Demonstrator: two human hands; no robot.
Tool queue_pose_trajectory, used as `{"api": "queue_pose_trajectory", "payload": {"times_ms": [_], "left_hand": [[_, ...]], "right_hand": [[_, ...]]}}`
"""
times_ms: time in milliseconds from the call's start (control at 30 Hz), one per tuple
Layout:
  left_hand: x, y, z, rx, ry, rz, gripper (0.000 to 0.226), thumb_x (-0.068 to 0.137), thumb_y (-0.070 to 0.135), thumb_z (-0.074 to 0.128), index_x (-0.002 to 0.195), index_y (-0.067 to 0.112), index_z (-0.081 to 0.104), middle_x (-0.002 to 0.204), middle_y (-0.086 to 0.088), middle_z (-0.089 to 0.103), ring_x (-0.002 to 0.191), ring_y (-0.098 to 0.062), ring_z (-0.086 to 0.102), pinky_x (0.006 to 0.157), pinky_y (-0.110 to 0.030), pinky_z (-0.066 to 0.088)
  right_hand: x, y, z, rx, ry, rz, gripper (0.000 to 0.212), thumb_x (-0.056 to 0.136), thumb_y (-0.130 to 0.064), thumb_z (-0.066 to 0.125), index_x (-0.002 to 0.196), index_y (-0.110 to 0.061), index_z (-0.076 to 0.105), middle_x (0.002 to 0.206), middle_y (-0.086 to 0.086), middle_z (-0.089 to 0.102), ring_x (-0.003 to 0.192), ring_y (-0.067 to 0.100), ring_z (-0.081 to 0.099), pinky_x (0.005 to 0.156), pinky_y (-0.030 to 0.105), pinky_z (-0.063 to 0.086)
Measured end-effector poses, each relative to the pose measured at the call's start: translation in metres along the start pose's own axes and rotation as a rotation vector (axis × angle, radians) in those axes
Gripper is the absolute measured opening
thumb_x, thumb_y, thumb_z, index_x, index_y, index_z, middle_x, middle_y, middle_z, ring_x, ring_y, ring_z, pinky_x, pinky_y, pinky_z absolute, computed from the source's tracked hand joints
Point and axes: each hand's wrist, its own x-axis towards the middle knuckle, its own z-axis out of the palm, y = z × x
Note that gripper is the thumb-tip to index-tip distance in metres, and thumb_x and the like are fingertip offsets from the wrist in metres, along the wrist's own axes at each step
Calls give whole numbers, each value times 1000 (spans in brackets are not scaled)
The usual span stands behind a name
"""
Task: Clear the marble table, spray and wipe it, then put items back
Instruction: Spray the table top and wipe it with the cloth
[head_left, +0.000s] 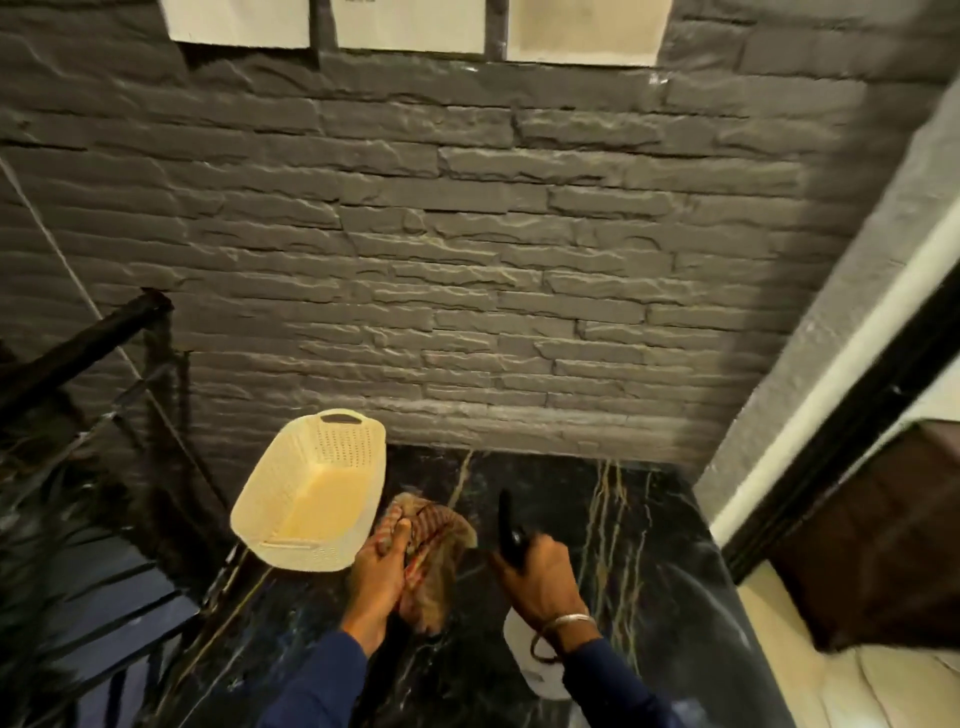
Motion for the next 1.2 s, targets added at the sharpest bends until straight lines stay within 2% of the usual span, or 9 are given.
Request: {"api": "queue_pose_trajectory", "payload": {"times_ms": [67, 233, 400, 467, 667, 867, 967, 1067, 1200], "left_hand": [[-11, -9, 3, 67, -30, -31, 49, 83, 49, 67, 116, 13, 66, 116, -9, 68, 104, -25, 64, 98, -45, 49], [-41, -20, 19, 160, -114, -50, 49, 87, 49, 61, 117, 11, 67, 117, -14, 68, 105, -29, 63, 95, -41, 49], [-56, -17, 40, 210, -186, -13, 52, 91, 47, 56, 131, 14, 57, 134, -11, 57, 121, -29, 54, 103, -38, 39], [-54, -13, 52, 216, -226, 25, 56, 89, 51, 57, 131, 15, 57, 135, -11, 56, 122, -29, 53, 104, -38, 39], [-52, 0, 94, 224, -296, 46, 45, 93, 40, 57, 127, 11, 59, 129, -11, 60, 117, -27, 56, 93, -27, 40], [-27, -1, 135, 263, -308, -2, 50, 87, 51, 60, 123, 16, 62, 124, -6, 64, 111, -25, 60, 99, -35, 46], [-19, -1, 154, 257, -305, -12, 45, 88, 47, 61, 121, 16, 63, 116, -1, 66, 105, -20, 60, 96, -32, 46], [-4, -2, 177, 267, -343, -12, 44, 85, 51, 63, 114, 20, 67, 106, 4, 69, 100, -16, 64, 96, -34, 49], [14, -6, 209, 322, -341, -17, 43, 80, 55, 66, 103, 19, 72, 98, 0, 75, 90, -16, 70, 92, -38, 54]], "right_hand": [[-25, 22, -11, 25, 47, 118, 17, 87, -37, 65, 90, -22, 57, 77, -9, 56, 65, 7, 53, 54, 12, 38], [-76, 68, -36, 183, 216, 264, 48, 86, -33, 69, 115, -12, 38, 103, -1, 56, 87, 14, 61, 67, 15, 48], [-104, 94, -67, 272, 358, 249, 40, 87, -50, 59, 106, -16, 50, 92, 1, 70, 73, 9, 66, 64, 22, 56], [-108, 98, -80, 305, 414, 221, 39, 87, -52, 53, 103, -16, 55, 86, -3, 68, 73, 8, 66, 60, 15, 52], [-96, 111, -104, 386, 509, 201, 25, 94, -43, 51, 102, -21, 60, 88, -5, 66, 78, 5, 64, 58, 7, 48], [-65, 151, -106, 417, 470, 238, 33, 94, -44, 50, 112, -18, 61, 107, 4, 58, 89, 9, 60, 69, 15, 48], [-51, 157, -112, 504, 388, 200, 21, 96, -24, 52, 107, -8, 60, 90, 8, 64, 67, -2, 62, 57, 13, 51], [-31, 169, -119, 547, 368, 156, 16, 97, -19, 52, 98, -4, 58, 81, 18, 62, 57, 5, 59, 51, 16, 50], [3, 187, -132, 487, 341, 154, 18, 95, -35, 54, 92, -18, 59, 74, 14, 64, 58, 25, 61, 49, 26, 51]]}}
